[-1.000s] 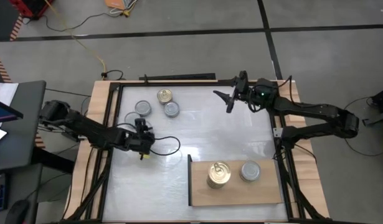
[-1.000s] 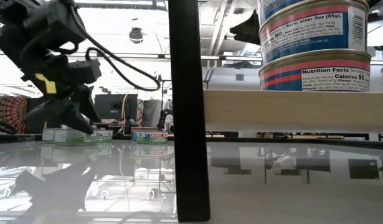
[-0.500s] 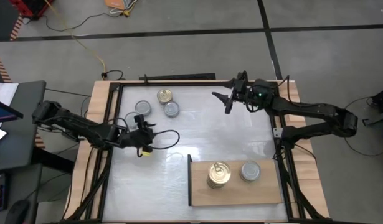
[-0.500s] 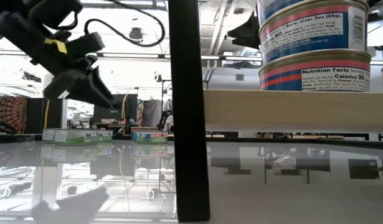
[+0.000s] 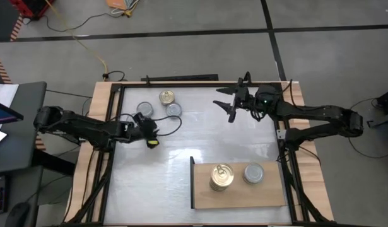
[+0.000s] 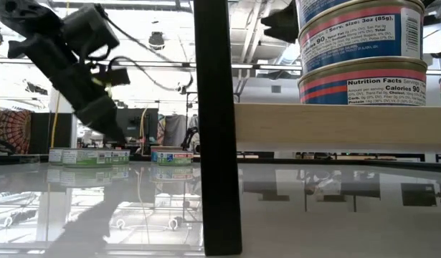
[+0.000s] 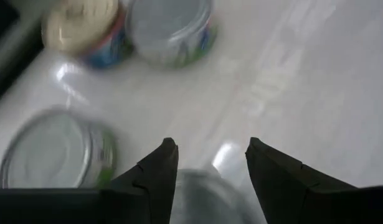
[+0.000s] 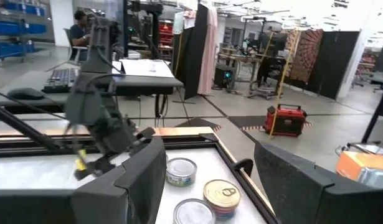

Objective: Stack canned seafood by type on shelf
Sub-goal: Stack the green tuna can on top of the green tuna can on the shelf

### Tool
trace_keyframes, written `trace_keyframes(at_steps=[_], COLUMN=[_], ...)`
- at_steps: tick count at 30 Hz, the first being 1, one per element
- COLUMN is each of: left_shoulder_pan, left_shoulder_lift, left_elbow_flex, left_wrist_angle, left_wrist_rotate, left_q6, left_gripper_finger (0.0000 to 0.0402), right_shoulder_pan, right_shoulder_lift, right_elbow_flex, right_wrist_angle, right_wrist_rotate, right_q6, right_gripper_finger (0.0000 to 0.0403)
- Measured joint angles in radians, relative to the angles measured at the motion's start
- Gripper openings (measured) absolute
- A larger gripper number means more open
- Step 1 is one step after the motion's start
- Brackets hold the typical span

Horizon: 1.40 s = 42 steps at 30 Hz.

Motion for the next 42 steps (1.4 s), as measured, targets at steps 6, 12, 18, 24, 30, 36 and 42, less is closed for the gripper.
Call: trace_keyframes(at_steps=[6, 12, 18, 24, 30, 36, 42], left_shoulder_pan=[0.003, -0.018, -0.076, -0.149, -0.200, -0.247, -0.283], left_shoulder_lift=[-0.030, -0.037, -0.038, -0.038, -0.037, -0.041, -0.029], left_elbow_flex=[0.043, 0.069, 0.070, 0.072, 0.112, 0.112, 0.112], left_wrist_angle=[-0.129, -0.269, -0.385, -0.403, -0.398, -0.404, -0.403], left_wrist_rotate=[-0.040, 0.008, 0.104, 0.107, 0.156, 0.159, 0.157], left_q6=[-0.053, -0.086, -0.099, -0.083, -0.094, -0.135, -0.140], left_gripper_finger=[0.0183, 0.0183, 0.0183, 0.0183, 0.0183, 0.0183, 0.0183], right_shoulder_pan=[0.024, 0.028, 0.027, 0.020, 0.006, 0.006, 0.006], right_shoulder_lift=[-0.019, -0.020, -0.020, -0.020, -0.020, -0.020, -0.020], right_elbow_flex=[0.000, 0.000, 0.000, 0.000, 0.000, 0.000, 0.000], right_wrist_angle=[-0.010, -0.011, -0.015, -0.033, -0.044, -0.044, -0.042], right_wrist_rotate=[0.000, 0.000, 0.000, 0.000, 0.000, 0.000, 0.000], right_q6=[-0.018, -0.021, -0.021, -0.040, -0.033, -0.028, -0.027], right_gripper_finger=[0.0272, 0.0272, 0.0272, 0.0272, 0.0272, 0.0272, 0.0272])
